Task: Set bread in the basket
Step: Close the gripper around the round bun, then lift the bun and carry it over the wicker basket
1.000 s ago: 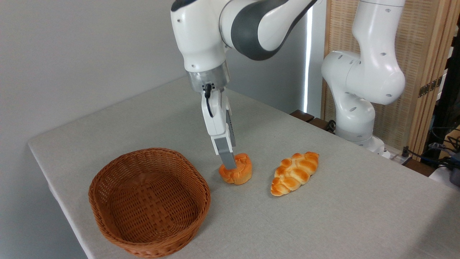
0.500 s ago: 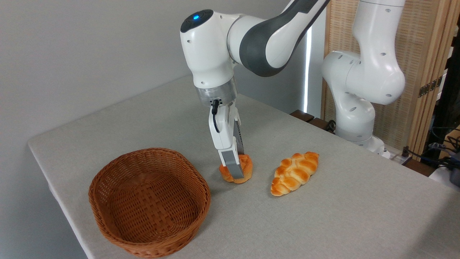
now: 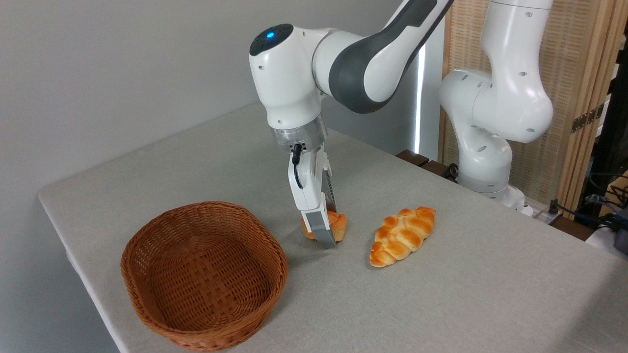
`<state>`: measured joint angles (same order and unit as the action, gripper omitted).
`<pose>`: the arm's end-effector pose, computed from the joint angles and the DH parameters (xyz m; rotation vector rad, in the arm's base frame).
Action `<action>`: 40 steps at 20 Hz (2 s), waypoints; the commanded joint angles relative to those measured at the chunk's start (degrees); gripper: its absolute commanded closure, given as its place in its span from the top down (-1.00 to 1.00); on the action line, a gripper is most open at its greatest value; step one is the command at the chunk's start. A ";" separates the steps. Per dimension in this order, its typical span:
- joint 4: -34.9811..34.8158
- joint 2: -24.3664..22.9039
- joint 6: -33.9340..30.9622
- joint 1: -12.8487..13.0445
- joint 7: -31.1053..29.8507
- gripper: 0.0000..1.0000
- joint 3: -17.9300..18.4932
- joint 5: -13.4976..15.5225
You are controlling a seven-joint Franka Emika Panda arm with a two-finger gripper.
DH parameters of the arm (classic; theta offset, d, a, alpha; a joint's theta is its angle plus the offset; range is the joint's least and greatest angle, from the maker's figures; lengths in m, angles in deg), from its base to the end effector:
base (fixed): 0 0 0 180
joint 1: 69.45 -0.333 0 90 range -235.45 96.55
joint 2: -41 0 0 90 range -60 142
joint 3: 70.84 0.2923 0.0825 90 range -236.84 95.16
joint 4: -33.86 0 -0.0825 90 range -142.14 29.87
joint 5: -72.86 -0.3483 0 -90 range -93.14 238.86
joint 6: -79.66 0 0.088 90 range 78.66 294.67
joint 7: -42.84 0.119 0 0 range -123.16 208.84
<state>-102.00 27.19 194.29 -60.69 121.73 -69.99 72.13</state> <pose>0.4174 -0.0570 0.3923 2.2221 -2.1155 -0.1689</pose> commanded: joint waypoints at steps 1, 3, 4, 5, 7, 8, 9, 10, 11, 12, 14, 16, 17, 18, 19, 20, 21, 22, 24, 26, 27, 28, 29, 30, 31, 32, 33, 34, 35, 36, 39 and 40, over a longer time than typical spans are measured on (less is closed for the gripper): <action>-0.81 -0.16 1.56 0.73 0.83 -0.19 1.08 -0.85; -0.81 -0.16 1.48 0.73 0.83 -0.20 1.08 -0.85; -0.81 -0.16 1.48 0.73 0.83 -0.20 1.08 -0.76; -0.81 -0.16 1.48 0.73 0.74 -0.20 1.08 -0.85; -0.81 -0.16 1.39 0.73 0.48 -0.20 1.08 -0.85; -0.81 -0.16 1.30 0.73 0.39 -0.20 1.08 -0.76; -0.72 -0.24 1.13 0.73 0.30 -0.19 1.08 -0.76; -0.55 -0.51 1.04 0.73 0.21 -0.20 1.08 -0.50; -0.28 -0.77 0.77 0.73 0.56 -0.20 1.08 -0.15; 0.07 -0.86 0.60 0.73 0.48 -0.20 1.00 -0.06; 1.82 -0.86 0.42 0.90 0.48 -0.19 0.91 0.82; 4.89 -0.69 -1.76 0.99 0.65 -0.19 0.73 2.22; 6.90 -0.42 -3.34 0.99 0.83 -0.19 0.65 3.01; 8.58 -0.25 -4.49 0.99 0.83 -0.19 0.65 3.80; 10.25 0.19 -5.20 0.99 0.83 -0.19 0.65 5.11; 12.18 1.15 -5.73 0.99 0.57 -0.19 0.65 6.61; 14.37 2.12 -6.17 0.99 0.48 -0.19 0.65 7.58; 16.48 3.00 -7.13 0.99 0.39 -0.18 0.91 8.29; 22.01 5.80 -8.63 0.99 -0.22 -0.11 1.08 11.17; 28.07 9.40 -9.94 0.99 -5.29 -0.07 1.35 14.95; 31.67 11.77 -10.56 0.99 -9.07 -0.07 1.44 16.28; 35.02 14.23 -11.17 0.99 -12.58 -0.07 1.18 16.64; 37.92 16.52 -11.44 0.99 -16.53 -0.06 0.74 16.73; 40.13 18.72 -11.44 0.99 -20.32 -0.05 0.47 16.64; 41.71 20.65 -11.36 0.99 -23.40 -0.05 -0.05 16.55; 42.43 21.98 -11.36 0.99 -25.34 -0.05 -1.10 16.29; 42.52 23.04 -11.27 0.99 -26.41 -0.04 -1.29 16.12; 42.43 24.09 -10.75 0.99 -26.77 -0.04 -1.29 15.94; 42.43 25.23 -10.65 0.99 -26.77 -0.04 -1.29 15.85; 42.43 26.37 -10.48 0.99 -26.86 -0.04 -1.38 15.94; 42.43 28.32 -10.22 0.99 -26.68 0.09 -1.55 16.20; 42.43 28.49 -10.13 0.99 -26.68 0.31 -1.55 16.29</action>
<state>-61.20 54.57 185.22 -59.57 95.90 -71.45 87.59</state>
